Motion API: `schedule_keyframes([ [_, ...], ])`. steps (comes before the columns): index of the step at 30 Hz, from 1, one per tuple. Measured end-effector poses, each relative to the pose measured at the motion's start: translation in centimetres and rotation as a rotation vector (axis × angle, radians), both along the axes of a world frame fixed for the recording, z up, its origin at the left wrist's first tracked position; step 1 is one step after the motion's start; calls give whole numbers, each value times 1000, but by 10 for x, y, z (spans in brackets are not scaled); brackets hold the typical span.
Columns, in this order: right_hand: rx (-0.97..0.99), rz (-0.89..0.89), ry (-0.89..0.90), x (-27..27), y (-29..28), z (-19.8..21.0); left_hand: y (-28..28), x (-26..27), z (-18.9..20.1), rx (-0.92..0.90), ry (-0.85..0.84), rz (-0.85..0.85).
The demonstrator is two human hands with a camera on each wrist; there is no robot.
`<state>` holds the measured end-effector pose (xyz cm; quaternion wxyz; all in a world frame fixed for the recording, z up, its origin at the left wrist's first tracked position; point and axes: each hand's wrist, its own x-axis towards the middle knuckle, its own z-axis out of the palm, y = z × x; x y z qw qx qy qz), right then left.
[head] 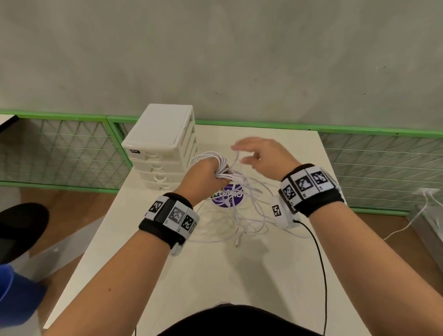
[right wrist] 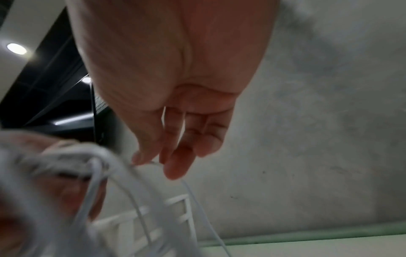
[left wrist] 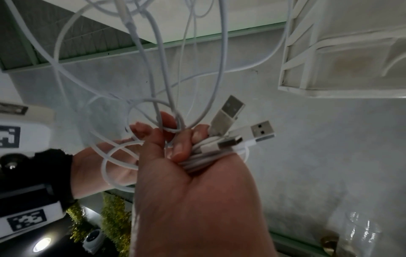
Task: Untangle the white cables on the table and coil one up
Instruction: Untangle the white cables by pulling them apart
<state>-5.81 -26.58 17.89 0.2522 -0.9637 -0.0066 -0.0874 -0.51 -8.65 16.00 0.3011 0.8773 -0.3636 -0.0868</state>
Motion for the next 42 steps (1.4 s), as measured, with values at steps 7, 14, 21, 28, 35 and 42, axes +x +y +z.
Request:
schedule_keyframes([
  [7,-48,-84,-29,2,-6,6,16,10,-13,-9,67,15],
  [14,193,-484,-305,-3,-52,17,36,17,-27,-105,265,234],
  [21,377,-396,-220,-9,-21,-6,21,15,20,-333,238,293],
  [28,498,-126,-455,-20,32,-4,4,15,59,-530,313,344],
  [35,584,-150,-128,-11,38,-10,-4,11,71,-558,424,262],
  [42,598,-234,-190,-7,0,-17,15,26,73,-324,304,277],
])
